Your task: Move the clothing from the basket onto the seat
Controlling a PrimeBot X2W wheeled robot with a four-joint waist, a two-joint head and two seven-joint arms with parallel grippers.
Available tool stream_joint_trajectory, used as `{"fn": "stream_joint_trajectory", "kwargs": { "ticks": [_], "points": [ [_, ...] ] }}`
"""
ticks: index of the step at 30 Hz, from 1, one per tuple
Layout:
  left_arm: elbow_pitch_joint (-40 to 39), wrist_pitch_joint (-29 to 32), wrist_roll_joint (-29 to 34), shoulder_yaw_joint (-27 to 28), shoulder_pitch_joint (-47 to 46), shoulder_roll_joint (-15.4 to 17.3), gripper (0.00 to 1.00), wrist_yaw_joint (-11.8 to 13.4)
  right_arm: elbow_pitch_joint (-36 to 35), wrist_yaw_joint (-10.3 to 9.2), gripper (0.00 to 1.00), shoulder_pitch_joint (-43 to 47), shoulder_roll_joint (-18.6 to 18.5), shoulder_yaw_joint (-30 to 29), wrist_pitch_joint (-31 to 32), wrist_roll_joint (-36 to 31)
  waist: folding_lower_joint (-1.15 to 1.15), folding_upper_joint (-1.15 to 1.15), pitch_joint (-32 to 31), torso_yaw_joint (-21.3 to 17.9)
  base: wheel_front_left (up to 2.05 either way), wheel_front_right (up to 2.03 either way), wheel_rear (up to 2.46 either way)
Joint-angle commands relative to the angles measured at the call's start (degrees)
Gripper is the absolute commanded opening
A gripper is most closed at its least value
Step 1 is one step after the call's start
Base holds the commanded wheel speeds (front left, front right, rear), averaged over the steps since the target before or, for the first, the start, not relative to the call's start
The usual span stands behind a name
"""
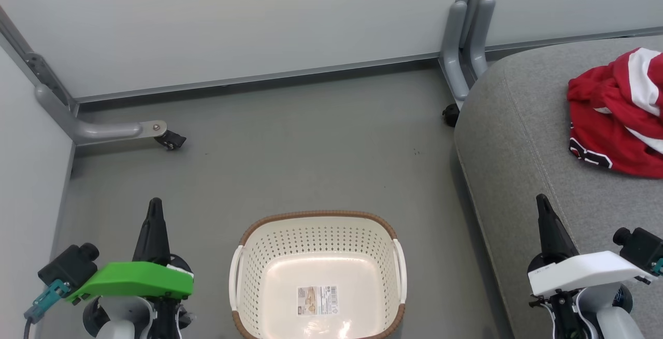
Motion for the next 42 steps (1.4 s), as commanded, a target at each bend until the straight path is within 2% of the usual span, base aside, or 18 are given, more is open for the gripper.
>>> {"fn": "stream_joint_trajectory", "kwargs": {
  "ticks": [1,25,42],
  "points": [
    [-0.89,0.47,-2.15,0.52,-0.28,0.2,0.0,-0.32,-0.46,-0.01,0.0,-1.23,-0.44,-0.31,0.54,2.1,0.0,0.0,-0.04,-0.02,0.0,0.0,0.0],
    [-0.94,4.84,-18.41,2.64,-0.01,0.25,0.0,-1.22,0.74,-0.01,0.0,-1.72,-0.59,-1.35,4.92,18.93,0.0,0.0,-0.69,-0.43,0.0,0.0,0.0],
    [-0.96,7.36,-27.66,3.84,0.17,0.29,0.0,-1.72,1.47,-0.02,0.0,-1.82,-0.65,-1.99,7.47,28.6,0.0,0.0,-1.14,-0.71,0.0,0.0,0.0]
  ]
}}
